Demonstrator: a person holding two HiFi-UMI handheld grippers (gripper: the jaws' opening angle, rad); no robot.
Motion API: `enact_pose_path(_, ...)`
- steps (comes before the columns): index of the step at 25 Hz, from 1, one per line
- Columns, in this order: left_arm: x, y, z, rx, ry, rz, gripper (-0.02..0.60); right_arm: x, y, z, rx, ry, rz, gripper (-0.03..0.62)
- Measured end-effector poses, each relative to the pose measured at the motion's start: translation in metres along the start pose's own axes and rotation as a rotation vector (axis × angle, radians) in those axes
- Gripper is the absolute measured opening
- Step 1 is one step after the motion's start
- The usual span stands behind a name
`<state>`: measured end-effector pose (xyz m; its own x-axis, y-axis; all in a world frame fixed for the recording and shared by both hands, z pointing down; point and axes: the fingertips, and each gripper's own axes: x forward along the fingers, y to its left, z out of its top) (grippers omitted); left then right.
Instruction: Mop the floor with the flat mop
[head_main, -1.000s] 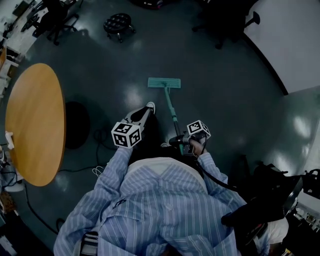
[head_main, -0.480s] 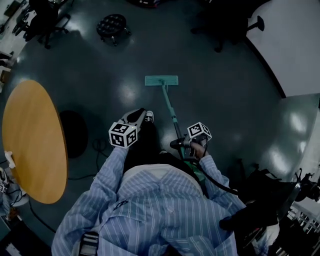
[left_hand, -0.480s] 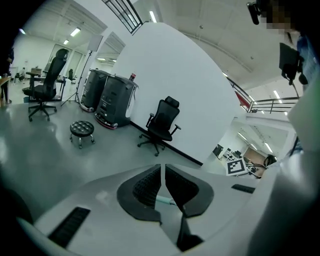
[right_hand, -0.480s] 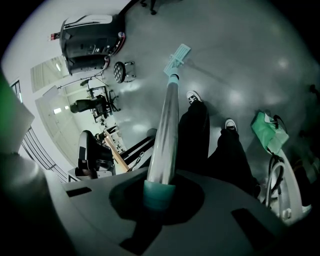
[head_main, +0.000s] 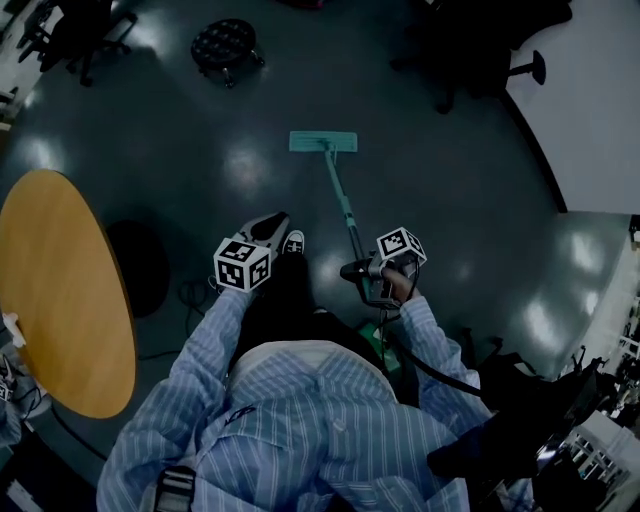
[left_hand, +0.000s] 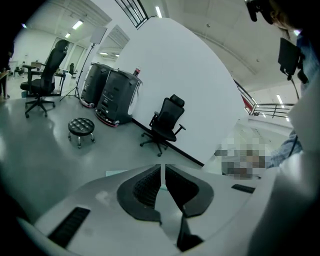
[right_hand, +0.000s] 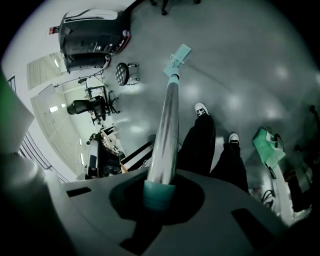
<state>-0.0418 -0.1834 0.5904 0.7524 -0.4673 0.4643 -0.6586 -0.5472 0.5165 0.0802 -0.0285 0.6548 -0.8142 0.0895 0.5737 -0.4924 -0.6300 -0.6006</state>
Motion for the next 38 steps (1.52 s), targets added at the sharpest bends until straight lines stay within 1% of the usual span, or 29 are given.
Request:
enact_pose_path(3,0.008,0.013,0.006,-0.009,0.016,-0.014,0.031,-0.001,0.023,0.033,-0.001,-0.006,0.004,0.018)
enact_pose_path(7,0.017,0.036,0.01,-0.017,0.041,-0.023,0.031,0.001,0.053,0.086,-0.023,-0.013,-0.019,0.018)
enact_pose_path(14,0.026,0.057,0.012,-0.033,0.082,-0.03,0.031,-0.004,0.096,0.17,-0.032,-0.033,-0.034,0.018)
enact_pose_path(17,0.029,0.069,0.012,-0.045,0.085,-0.014,0.031,-0.005,0.116,0.201,-0.037,-0.041,-0.051,0.017)
enact_pose_path(22,0.035,0.089,0.011,-0.103,0.075,0.018,0.031,-0.005,0.152,0.255,-0.059,-0.049,-0.064,0.017)
enact_pose_path(26,0.042,0.1,0.008,-0.103,0.098,0.017,0.031,-0.004,0.176,0.302,-0.061,-0.056,-0.056,0.017)
enact_pose_path(32,0.036,0.114,-0.004,-0.13,0.081,0.057,0.031,-0.004,0.198,0.345,-0.083,-0.089,-0.083,0.017)
enact_pose_path(36,0.04,0.127,0.002,-0.153,0.077,0.082,0.031,-0.01,0.219,0.382,-0.039,-0.126,-0.052,0.017)
enact_pose_path(38,0.037,0.132,0.002,-0.156,0.077,0.093,0.031,-0.009,0.225,0.392,-0.033,-0.139,-0.042,0.017)
